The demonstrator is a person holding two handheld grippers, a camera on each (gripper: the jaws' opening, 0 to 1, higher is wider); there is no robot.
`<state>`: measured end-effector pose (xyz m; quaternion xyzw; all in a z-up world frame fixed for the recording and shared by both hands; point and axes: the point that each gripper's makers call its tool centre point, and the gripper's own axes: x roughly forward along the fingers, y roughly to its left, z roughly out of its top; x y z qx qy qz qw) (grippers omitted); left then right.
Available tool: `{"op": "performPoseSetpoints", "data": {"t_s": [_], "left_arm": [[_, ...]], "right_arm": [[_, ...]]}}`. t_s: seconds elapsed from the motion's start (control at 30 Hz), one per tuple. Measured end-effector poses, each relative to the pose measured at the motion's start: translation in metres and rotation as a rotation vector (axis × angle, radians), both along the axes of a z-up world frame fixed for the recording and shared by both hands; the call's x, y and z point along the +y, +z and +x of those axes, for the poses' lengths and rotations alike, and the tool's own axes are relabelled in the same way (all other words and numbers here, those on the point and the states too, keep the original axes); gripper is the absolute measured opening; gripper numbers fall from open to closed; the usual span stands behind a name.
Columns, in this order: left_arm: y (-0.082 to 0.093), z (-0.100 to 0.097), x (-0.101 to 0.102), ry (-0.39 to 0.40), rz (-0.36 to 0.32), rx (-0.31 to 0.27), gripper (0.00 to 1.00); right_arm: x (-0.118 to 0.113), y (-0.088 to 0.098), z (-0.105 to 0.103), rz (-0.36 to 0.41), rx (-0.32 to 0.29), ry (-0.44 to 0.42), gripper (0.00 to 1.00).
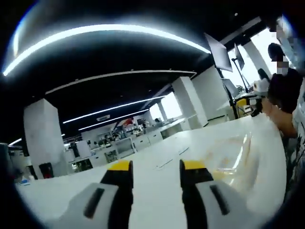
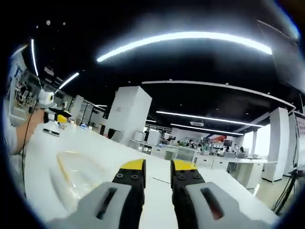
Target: Snap each plastic latch of the storage box into its locked position after aligning the lid with the box until every specified latch is closed and the lid sits flush.
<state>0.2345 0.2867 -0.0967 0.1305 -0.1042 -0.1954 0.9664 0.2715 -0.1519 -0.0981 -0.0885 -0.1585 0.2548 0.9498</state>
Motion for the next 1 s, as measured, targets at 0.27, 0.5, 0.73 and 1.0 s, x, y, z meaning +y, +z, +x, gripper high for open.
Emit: {"op": "performPoseSetpoints", "data": {"t_s": [0.27,0.5,0.73,1.0], "left_arm": [[-0.020,-0.001,0.052,0.274,-0.117,-0.115,0.39],[-0.034,0.002,0.068,0.347,-0.081,-0.085,0.46],[-0.029,0.000,0.077,0.371,-0.115,-0.123,0.46],[-0.032,0.002,0.077,0.369,-0.111,-0.112,0.46]], "right_arm": [[-0.024,-0.034,0.005,0.044,-0.023,-0.076,0.20],[-0.031,-0.050,0.017,0.017,0.032,-0.150,0.20],[-0.027,-0.052,0.018,-0.024,0.020,-0.156,0.21],[-0.027,-0.054,0.020,-0.034,0.023,-0.167,0.21]]}}
